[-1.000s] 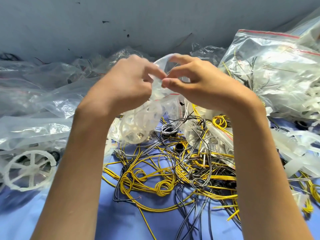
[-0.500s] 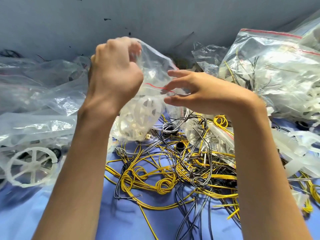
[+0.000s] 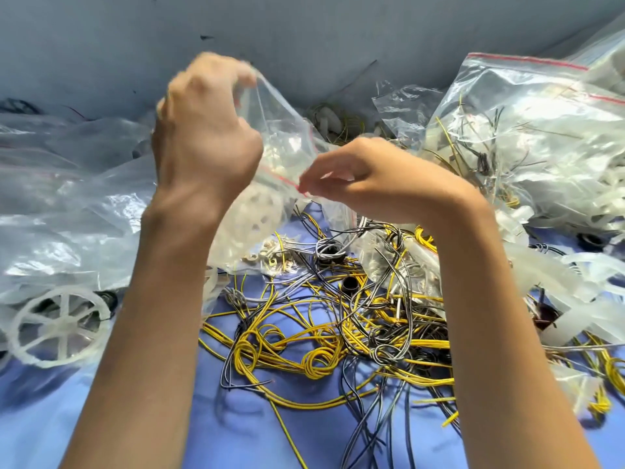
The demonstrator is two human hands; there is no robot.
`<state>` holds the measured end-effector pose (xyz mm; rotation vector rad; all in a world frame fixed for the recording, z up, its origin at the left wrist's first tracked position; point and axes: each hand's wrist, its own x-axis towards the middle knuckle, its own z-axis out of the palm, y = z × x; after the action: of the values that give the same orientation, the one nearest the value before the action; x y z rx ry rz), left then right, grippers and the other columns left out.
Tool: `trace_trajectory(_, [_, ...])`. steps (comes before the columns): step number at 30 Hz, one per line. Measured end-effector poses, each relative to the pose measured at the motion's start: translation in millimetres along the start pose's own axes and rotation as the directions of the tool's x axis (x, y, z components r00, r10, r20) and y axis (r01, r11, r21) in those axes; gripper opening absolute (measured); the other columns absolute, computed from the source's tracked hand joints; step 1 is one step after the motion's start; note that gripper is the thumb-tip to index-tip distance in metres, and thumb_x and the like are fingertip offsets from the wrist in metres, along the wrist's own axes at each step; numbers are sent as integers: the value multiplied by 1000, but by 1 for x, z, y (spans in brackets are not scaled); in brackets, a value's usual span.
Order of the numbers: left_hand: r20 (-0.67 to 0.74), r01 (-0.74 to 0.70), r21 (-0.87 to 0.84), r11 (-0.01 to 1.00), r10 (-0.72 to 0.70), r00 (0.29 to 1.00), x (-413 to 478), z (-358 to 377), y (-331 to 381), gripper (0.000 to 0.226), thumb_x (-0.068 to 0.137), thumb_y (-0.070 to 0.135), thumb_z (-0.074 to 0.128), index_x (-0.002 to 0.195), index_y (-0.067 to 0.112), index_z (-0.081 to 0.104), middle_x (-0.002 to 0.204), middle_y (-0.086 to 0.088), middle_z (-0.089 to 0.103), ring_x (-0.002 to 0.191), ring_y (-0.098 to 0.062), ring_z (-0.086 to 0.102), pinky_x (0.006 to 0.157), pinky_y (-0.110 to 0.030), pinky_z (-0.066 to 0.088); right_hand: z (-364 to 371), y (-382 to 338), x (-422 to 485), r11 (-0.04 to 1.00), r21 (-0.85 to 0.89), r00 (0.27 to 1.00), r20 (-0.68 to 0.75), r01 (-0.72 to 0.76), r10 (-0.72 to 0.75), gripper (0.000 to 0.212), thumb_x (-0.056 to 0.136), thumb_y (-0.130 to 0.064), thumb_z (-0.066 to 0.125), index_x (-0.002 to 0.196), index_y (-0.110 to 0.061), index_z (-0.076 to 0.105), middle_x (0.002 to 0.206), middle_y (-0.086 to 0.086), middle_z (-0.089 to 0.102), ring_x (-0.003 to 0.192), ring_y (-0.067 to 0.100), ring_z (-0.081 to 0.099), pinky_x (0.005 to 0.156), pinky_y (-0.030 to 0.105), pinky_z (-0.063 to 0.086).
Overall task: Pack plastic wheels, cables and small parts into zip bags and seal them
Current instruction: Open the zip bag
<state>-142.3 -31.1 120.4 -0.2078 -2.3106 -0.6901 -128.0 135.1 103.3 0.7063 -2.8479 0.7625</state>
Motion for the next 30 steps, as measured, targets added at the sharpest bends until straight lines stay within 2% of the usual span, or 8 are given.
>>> trace_trajectory(2, [121,78,50,996,-83,989,0,2,-6,52,74,0,42,111,27,66,115,-5,65,109,-32,57,96,-40,46,-1,2,1,999,29,982,-186,-14,19,21,89,-14,53,89,-19,73,85,1,72,64,2,57,62,15,42])
trace_trajectory(4, [152,119,79,990,-130,980,1,2,-9,51,75,2,43,113,27,66,117,-6,65,113,-33,55,100,-40,44,-4,5,0,996,81,969,-238,-45,63,19,83,-16,55,81,-17,73,78,4,70,69,11,61,66,24,47])
trace_trajectory(7, [156,158,84,984,-170,973,2,1,-12,50,77,6,44,117,27,64,120,-6,65,115,-33,54,102,-40,42,-4,9,-2,988,-34,987,44,-152,153,16,82,-24,58,82,-19,73,78,1,70,77,22,63,63,29,48])
trace_trajectory(10, [186,165,75,983,-176,967,3,1,-14,48,78,8,46,118,27,63,119,-4,65,115,-33,54,102,-40,42,12,15,1,955,-204,931,251,-216,264,17,85,-31,61,91,-20,73,86,0,70,83,19,62,67,26,47])
trace_trajectory(13, [221,163,58,985,-171,960,2,1,-14,45,79,11,48,118,28,63,117,-5,65,114,-33,53,101,-41,43,27,16,8,943,-236,904,304,-235,302,24,89,-32,57,103,-17,71,106,4,70,100,22,63,84,32,49])
trace_trajectory(22, [259,163,36,986,-167,951,3,3,-17,38,83,20,51,119,25,63,116,-4,66,113,-30,55,101,-39,43,56,27,17,922,-330,794,496,-202,351,30,94,-36,53,123,-31,59,126,-5,56,110,17,53,80,25,37])
trace_trajectory(26, [266,159,34,987,-163,950,3,3,-17,38,83,21,52,119,25,63,116,-6,65,112,-30,55,101,-40,43,58,31,19,931,-314,824,465,-187,323,34,88,-30,65,120,-32,57,105,-6,48,97,15,48,76,26,37])
trace_trajectory(30, [270,152,31,988,-155,950,3,3,-16,39,83,21,51,120,24,62,116,-6,65,112,-30,55,101,-40,43,55,35,18,950,-237,861,420,-203,288,38,81,-20,73,113,-33,57,115,-6,54,93,14,52,65,25,40])
